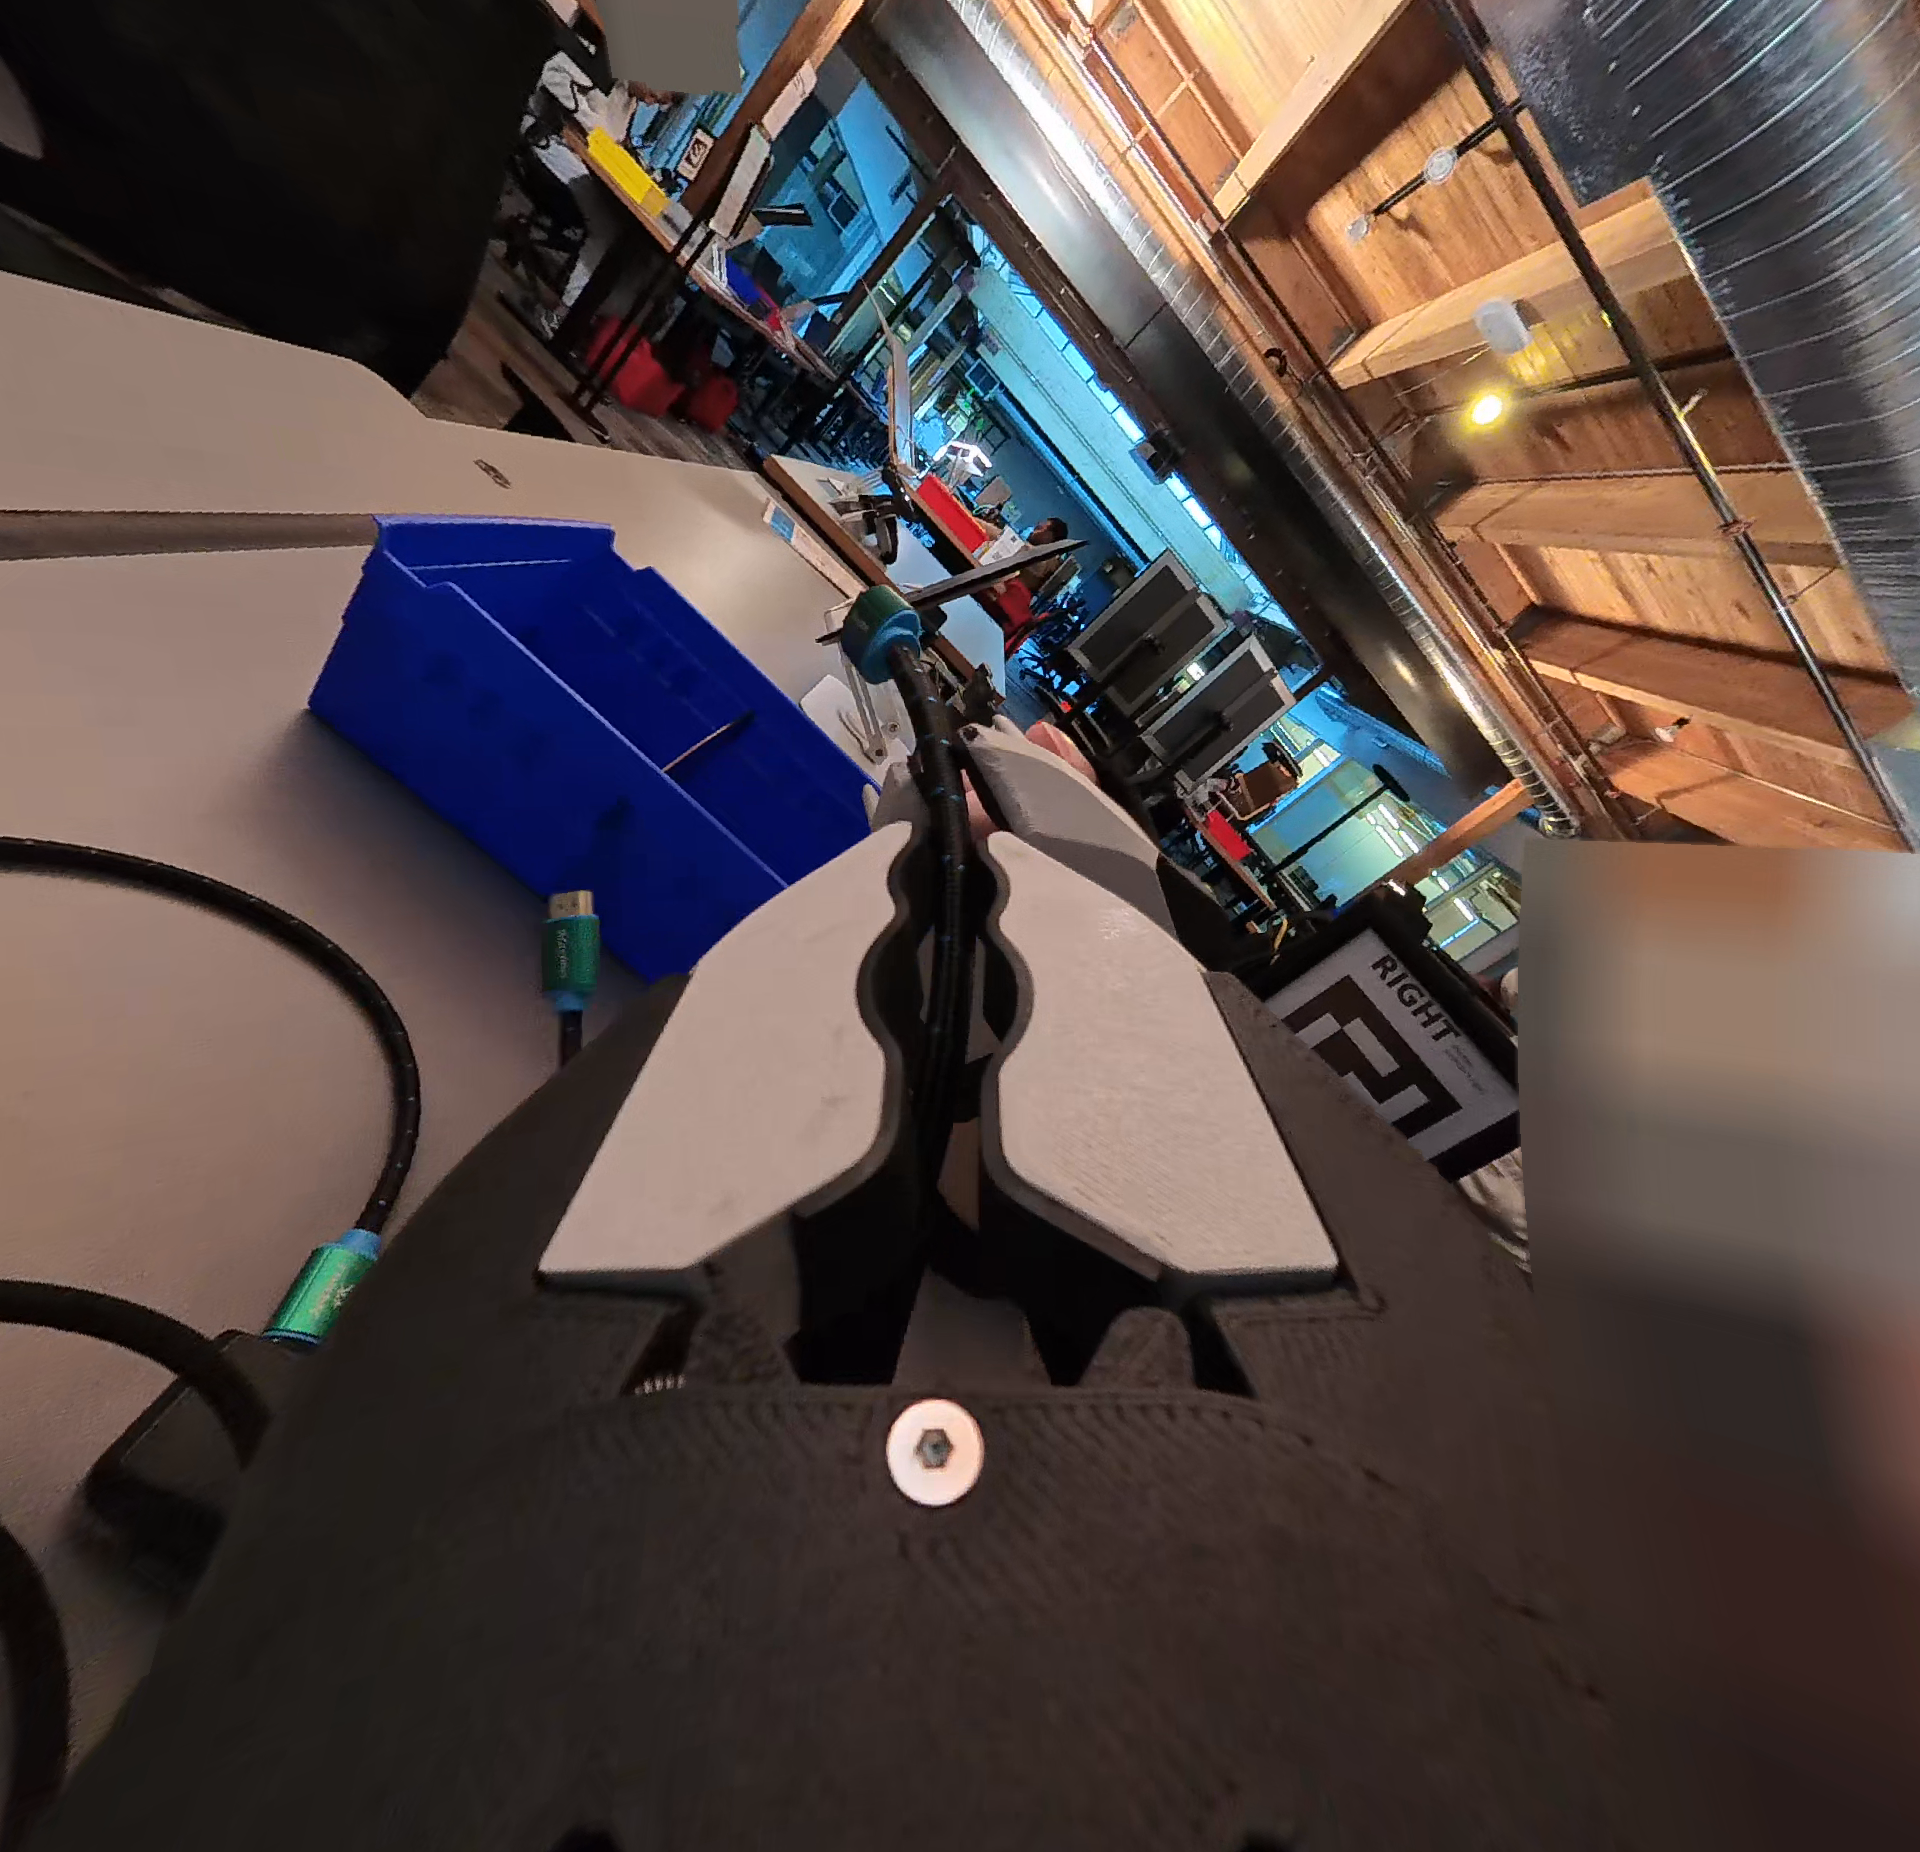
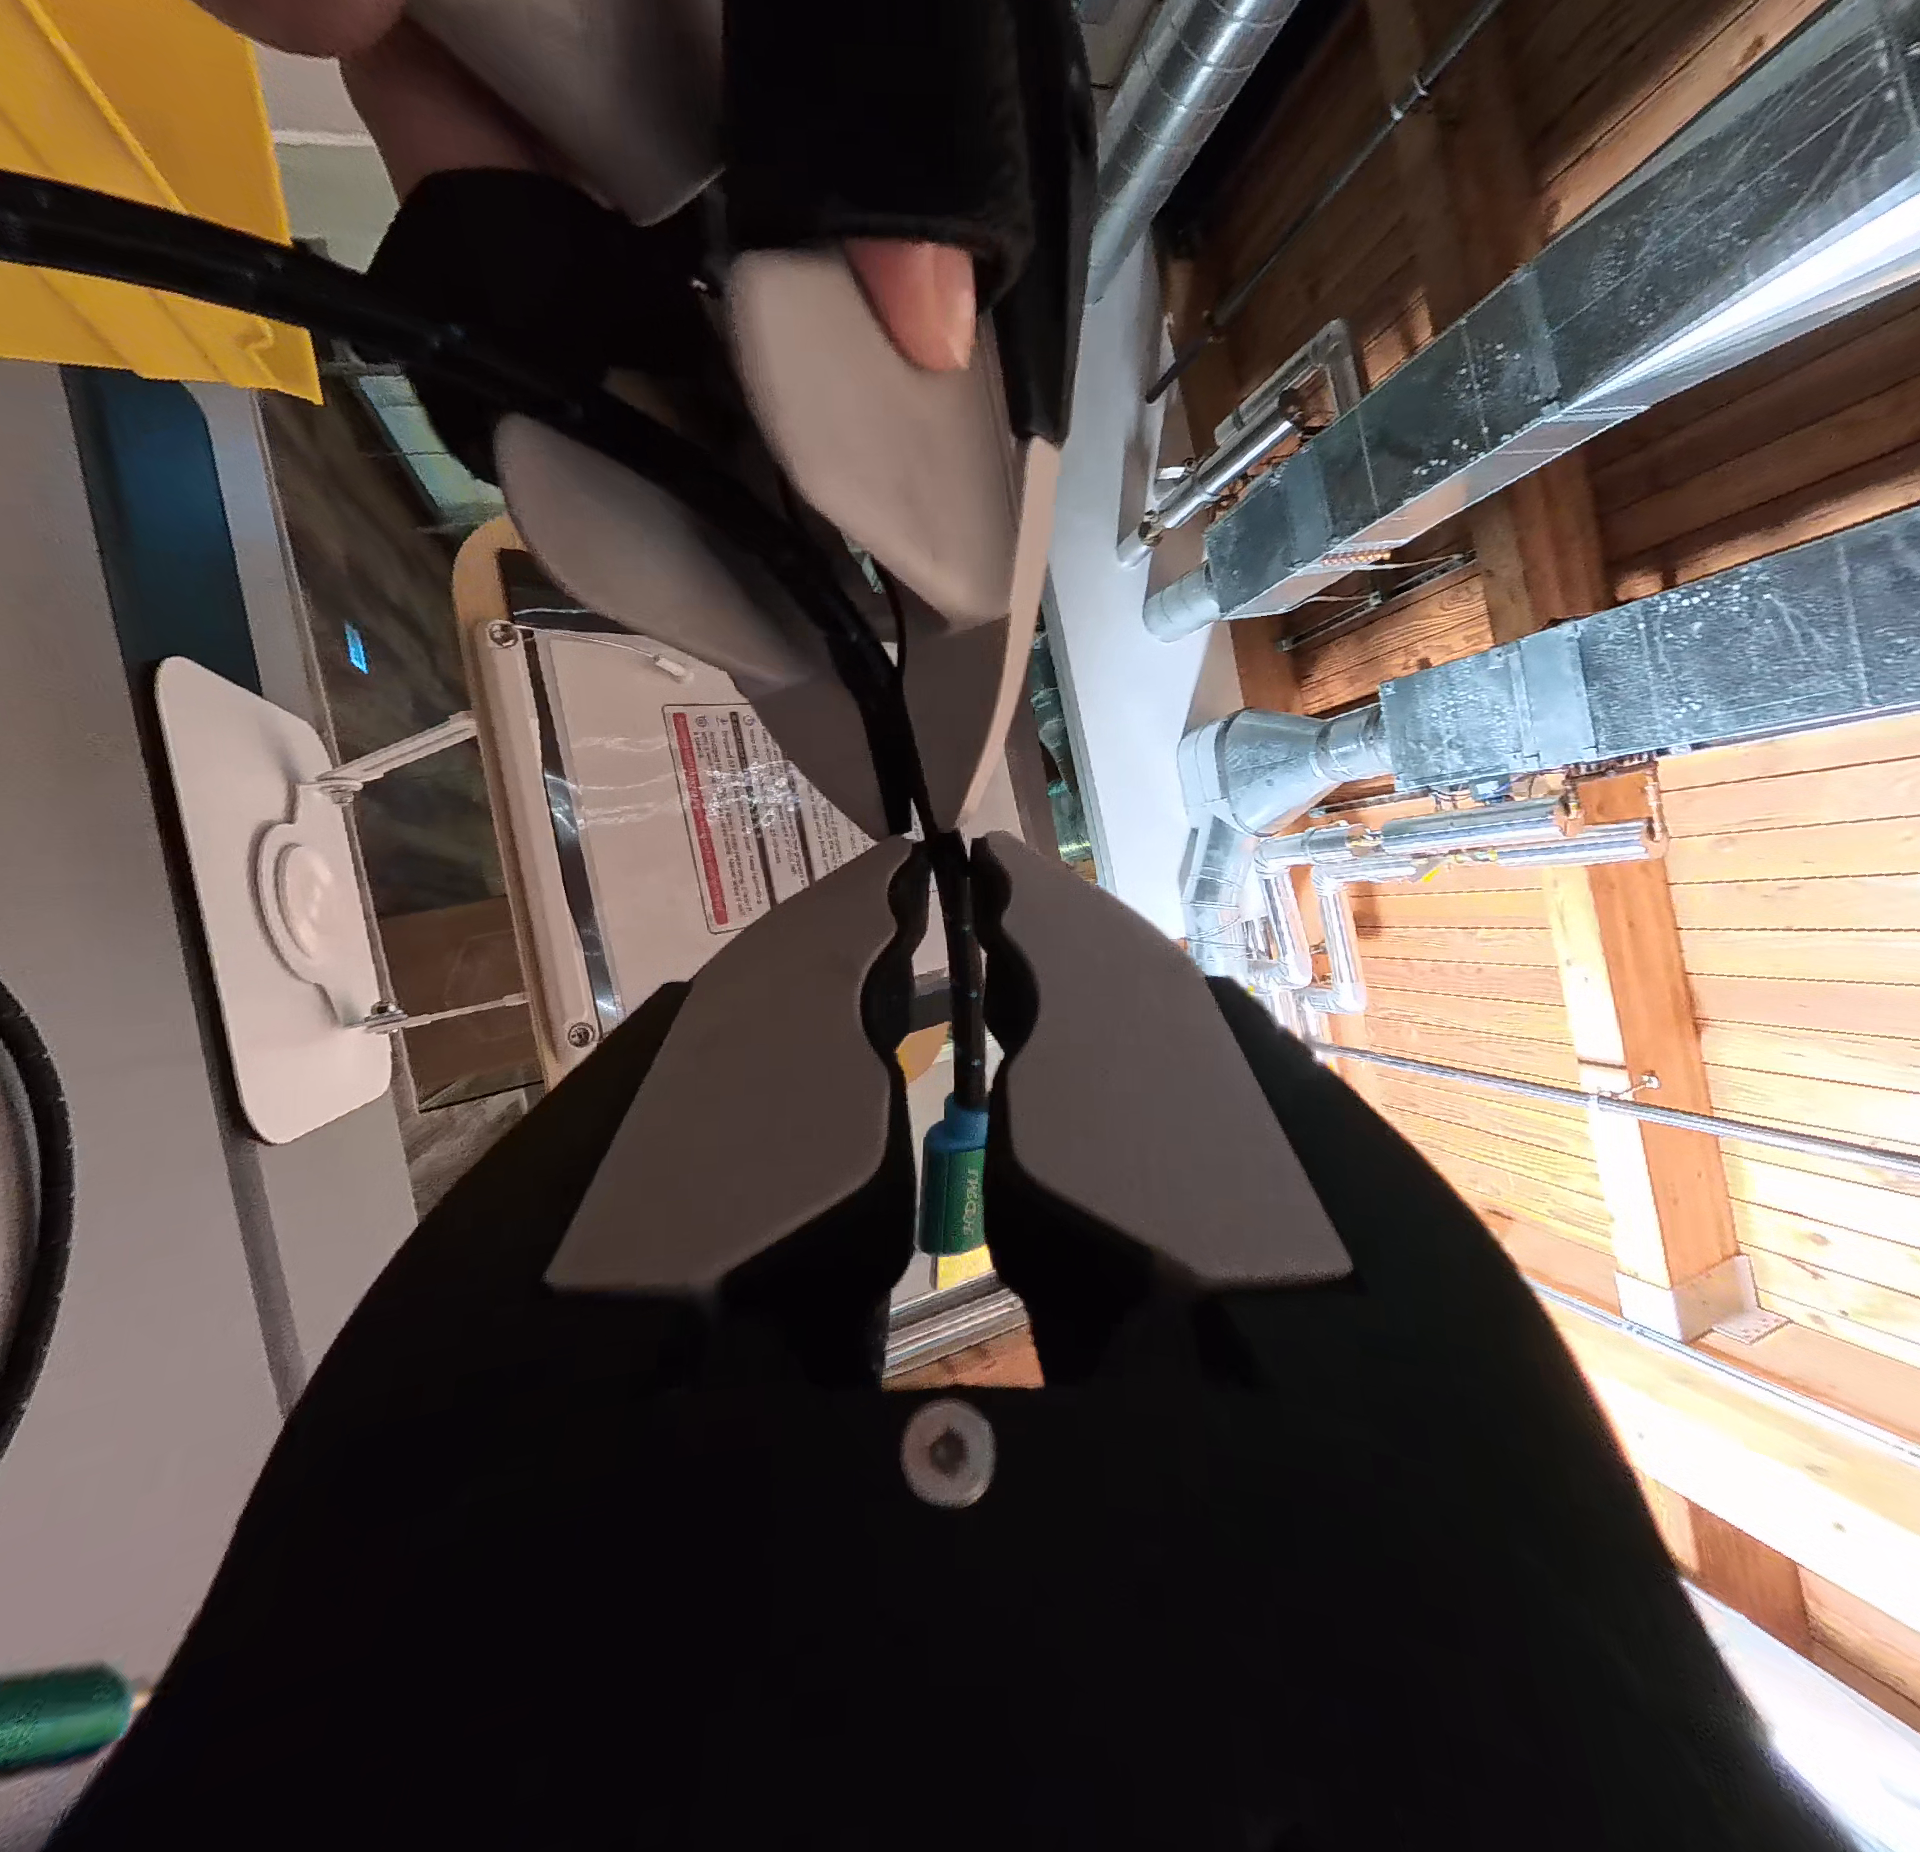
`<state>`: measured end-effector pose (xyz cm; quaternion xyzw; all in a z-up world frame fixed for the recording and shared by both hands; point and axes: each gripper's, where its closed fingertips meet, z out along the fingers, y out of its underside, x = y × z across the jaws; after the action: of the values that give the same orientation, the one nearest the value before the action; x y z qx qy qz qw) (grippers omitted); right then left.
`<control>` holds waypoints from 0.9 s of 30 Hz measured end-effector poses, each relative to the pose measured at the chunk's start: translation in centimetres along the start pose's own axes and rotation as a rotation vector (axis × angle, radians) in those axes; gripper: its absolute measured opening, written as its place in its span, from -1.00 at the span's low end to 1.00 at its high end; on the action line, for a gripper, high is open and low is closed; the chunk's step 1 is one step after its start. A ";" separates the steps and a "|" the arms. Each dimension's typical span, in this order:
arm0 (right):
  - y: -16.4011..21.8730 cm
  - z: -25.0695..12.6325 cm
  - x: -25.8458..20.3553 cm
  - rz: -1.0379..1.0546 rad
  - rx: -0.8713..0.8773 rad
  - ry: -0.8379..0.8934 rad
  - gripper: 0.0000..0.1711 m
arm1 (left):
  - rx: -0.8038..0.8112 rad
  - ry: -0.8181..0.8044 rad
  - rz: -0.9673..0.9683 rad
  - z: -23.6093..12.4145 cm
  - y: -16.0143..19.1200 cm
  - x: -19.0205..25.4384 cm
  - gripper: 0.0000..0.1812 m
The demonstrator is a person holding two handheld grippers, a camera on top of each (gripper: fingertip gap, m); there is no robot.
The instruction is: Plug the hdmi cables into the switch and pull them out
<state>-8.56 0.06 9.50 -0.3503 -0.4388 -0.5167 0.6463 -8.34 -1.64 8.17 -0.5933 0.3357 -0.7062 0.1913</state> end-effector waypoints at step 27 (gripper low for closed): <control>-0.1 -2.7 2.2 0.374 0.337 -0.046 -0.91 | -0.032 0.054 0.071 -1.2 -0.9 1.7 -0.50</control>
<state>-7.95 -3.18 10.57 -0.3242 -0.4609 -0.2995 0.7699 -9.77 -1.89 9.93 -0.5648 0.3726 -0.7093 0.1975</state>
